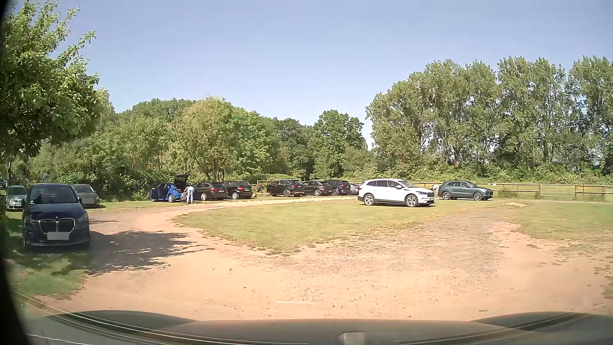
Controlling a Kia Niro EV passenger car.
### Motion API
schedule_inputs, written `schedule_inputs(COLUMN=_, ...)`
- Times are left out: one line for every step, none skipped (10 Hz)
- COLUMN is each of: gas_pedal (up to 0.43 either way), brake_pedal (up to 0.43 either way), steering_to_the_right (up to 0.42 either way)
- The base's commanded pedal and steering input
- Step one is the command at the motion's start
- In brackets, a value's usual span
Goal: Follow the waypoints while adhering to traffic rules and regulations
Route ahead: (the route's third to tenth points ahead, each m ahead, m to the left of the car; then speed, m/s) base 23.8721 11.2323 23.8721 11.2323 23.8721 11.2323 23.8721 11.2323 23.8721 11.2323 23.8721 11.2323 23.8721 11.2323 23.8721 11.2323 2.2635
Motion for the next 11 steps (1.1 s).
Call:
schedule_inputs(gas_pedal=0.000, brake_pedal=0.030, steering_to_the_right=0.077)
schedule_inputs(gas_pedal=0.000, brake_pedal=0.030, steering_to_the_right=0.077)
schedule_inputs(gas_pedal=0.000, brake_pedal=0.030, steering_to_the_right=0.076)
schedule_inputs(gas_pedal=0.000, brake_pedal=0.030, steering_to_the_right=0.076)
schedule_inputs(gas_pedal=0.000, brake_pedal=0.030, steering_to_the_right=0.074)
schedule_inputs(gas_pedal=0.000, brake_pedal=0.030, steering_to_the_right=0.071)
schedule_inputs(gas_pedal=0.000, brake_pedal=0.030, steering_to_the_right=0.071)
schedule_inputs(gas_pedal=0.000, brake_pedal=0.030, steering_to_the_right=0.071)
schedule_inputs(gas_pedal=0.000, brake_pedal=0.030, steering_to_the_right=0.071)
schedule_inputs(gas_pedal=0.000, brake_pedal=0.030, steering_to_the_right=0.070)
schedule_inputs(gas_pedal=0.000, brake_pedal=0.030, steering_to_the_right=0.067)
